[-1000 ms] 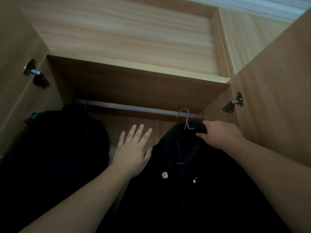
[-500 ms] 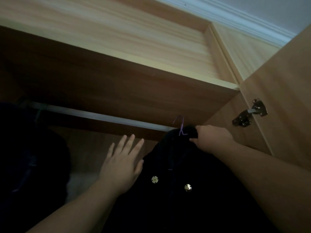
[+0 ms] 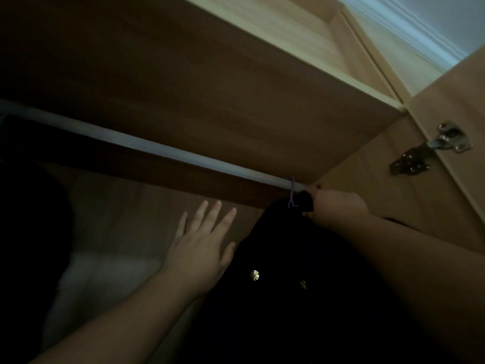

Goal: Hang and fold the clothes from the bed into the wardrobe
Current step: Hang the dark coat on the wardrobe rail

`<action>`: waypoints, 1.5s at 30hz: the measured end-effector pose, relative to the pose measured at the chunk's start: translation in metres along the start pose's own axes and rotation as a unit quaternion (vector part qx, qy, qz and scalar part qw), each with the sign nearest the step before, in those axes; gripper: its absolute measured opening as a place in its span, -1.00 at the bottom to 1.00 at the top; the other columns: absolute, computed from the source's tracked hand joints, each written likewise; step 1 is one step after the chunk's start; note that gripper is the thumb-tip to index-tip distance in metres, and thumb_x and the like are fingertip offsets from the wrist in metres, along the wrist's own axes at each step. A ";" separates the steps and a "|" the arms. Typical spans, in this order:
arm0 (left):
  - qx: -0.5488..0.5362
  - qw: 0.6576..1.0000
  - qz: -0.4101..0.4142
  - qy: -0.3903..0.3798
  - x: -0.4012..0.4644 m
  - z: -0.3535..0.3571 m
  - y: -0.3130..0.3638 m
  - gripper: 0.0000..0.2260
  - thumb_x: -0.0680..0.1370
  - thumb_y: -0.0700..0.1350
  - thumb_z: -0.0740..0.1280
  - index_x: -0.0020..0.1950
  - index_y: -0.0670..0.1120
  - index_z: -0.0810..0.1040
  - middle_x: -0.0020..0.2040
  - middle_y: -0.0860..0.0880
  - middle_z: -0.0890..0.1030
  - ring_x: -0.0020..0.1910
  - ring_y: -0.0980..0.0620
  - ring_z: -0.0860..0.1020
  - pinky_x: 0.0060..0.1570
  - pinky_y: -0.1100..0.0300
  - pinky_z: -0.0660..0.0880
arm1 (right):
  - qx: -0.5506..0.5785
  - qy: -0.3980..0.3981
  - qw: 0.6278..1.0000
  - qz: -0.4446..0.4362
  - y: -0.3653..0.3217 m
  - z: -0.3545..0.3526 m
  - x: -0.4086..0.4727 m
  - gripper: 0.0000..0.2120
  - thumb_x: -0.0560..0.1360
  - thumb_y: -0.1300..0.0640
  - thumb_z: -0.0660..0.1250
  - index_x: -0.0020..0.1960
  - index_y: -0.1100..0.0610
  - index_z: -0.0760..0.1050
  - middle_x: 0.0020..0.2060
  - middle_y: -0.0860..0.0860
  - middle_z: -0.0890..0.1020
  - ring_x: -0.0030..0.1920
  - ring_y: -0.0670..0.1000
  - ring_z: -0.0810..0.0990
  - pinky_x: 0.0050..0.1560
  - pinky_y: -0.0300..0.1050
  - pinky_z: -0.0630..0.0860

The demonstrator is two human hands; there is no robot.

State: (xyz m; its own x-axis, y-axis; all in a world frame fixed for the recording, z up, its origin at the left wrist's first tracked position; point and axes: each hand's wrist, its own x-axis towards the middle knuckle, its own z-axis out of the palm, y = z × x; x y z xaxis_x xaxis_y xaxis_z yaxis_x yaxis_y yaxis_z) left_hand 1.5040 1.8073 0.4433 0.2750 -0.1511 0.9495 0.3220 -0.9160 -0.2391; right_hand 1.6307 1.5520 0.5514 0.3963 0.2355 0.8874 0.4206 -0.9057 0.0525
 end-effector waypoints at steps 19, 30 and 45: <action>-0.184 0.973 -0.079 -0.112 -0.156 0.078 0.054 -0.31 0.50 0.29 -0.14 0.62 0.11 -0.07 0.63 -0.04 -0.02 0.60 -0.07 -0.10 0.53 -0.15 0.01 | -0.092 0.031 0.994 -0.043 -0.071 0.047 -0.213 -0.29 0.60 -0.23 -0.04 0.61 0.14 -0.08 0.60 0.17 -0.01 0.59 0.21 -0.09 0.53 0.28 -0.10; -0.228 0.914 -0.115 -0.316 -0.369 0.101 0.113 -0.39 0.60 0.31 -0.14 0.58 0.19 -0.27 0.62 -0.01 -0.25 0.56 -0.05 -0.33 0.51 -0.20 -0.23 | -0.049 -0.141 0.982 -0.113 -0.079 0.128 -0.458 -0.29 0.48 -0.12 0.21 0.56 0.13 0.23 0.53 0.15 0.28 0.56 0.17 0.16 0.52 0.30 0.03; -0.250 0.818 0.013 -0.518 -0.434 0.165 0.162 -0.32 0.63 0.27 0.04 0.59 0.15 -0.29 0.59 -0.06 -0.33 0.57 -0.06 -0.30 0.53 -0.08 -0.23 | -0.160 -0.314 0.928 -0.122 -0.012 0.197 -0.538 -0.25 0.33 0.02 0.44 0.45 0.26 0.39 0.50 0.27 0.29 0.52 0.26 0.23 0.49 0.23 -0.17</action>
State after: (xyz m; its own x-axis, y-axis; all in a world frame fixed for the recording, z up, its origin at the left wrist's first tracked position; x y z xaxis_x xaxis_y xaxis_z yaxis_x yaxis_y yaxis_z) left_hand 1.5863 1.7862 -0.0413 0.9796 -0.0138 0.2007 -0.0351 -0.9941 0.1030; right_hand 1.5728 1.5055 -0.0168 0.7604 0.5156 0.3948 0.3369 -0.8329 0.4390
